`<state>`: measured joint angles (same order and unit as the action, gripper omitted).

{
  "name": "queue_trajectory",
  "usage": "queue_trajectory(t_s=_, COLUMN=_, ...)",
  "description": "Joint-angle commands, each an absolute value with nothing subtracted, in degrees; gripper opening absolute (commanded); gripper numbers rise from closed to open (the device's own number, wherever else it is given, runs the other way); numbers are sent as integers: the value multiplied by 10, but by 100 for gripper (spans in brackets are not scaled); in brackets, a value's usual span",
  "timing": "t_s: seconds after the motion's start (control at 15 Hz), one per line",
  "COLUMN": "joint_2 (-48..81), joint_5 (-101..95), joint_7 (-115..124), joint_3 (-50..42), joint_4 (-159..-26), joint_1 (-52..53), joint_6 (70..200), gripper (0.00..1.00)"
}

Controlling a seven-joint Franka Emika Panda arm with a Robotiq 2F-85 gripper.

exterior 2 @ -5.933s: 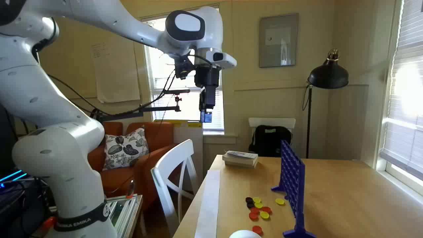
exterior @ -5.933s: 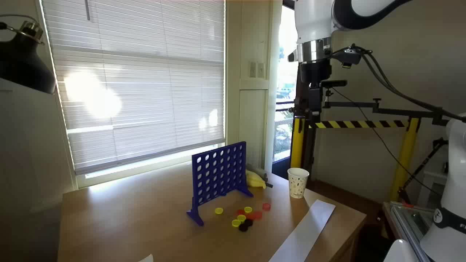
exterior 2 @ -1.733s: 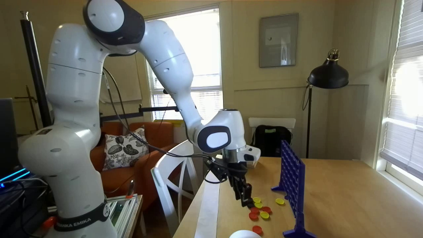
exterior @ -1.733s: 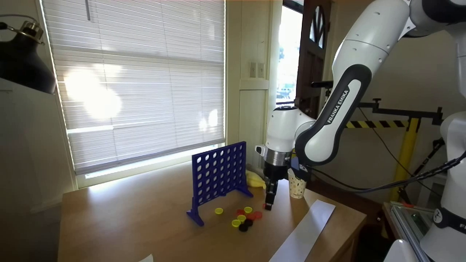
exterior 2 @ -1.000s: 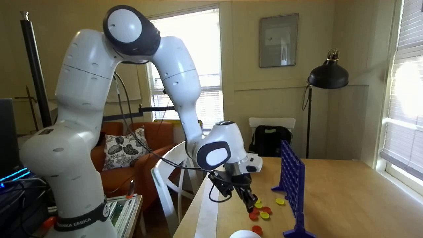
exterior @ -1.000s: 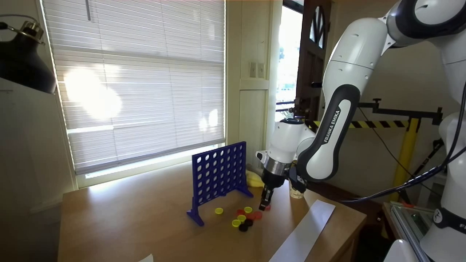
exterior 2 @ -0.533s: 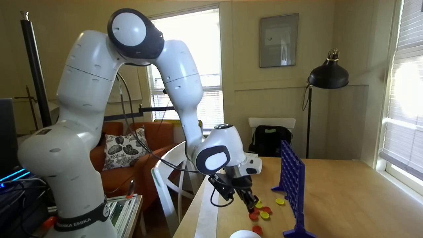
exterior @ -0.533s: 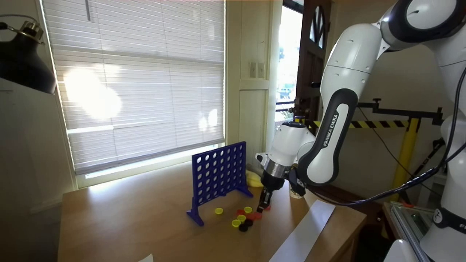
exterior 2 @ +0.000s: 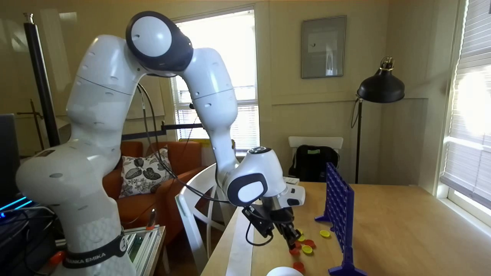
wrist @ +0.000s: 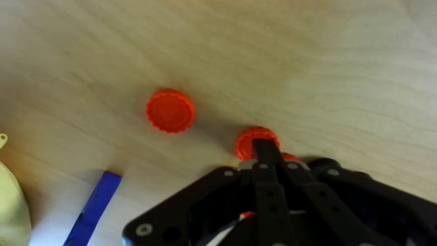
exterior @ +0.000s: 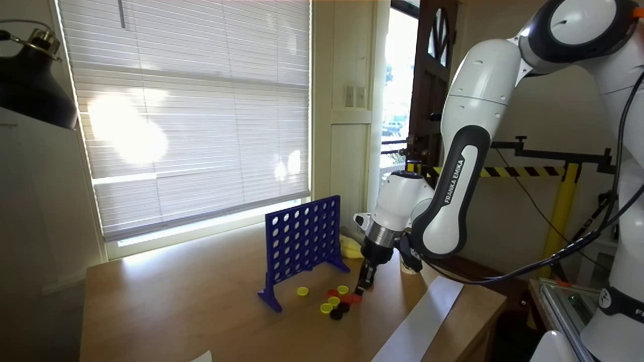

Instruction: Group up the circles in color sequence

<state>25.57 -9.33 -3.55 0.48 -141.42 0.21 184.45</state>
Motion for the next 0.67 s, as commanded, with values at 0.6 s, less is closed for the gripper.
queue_trajectory(t_s=0.6, joint_2=281, joint_5=-86, joint_7=-59, joint_3=31, joint_4=-1391, joint_1=-33, joint_6=1826, gripper=0)
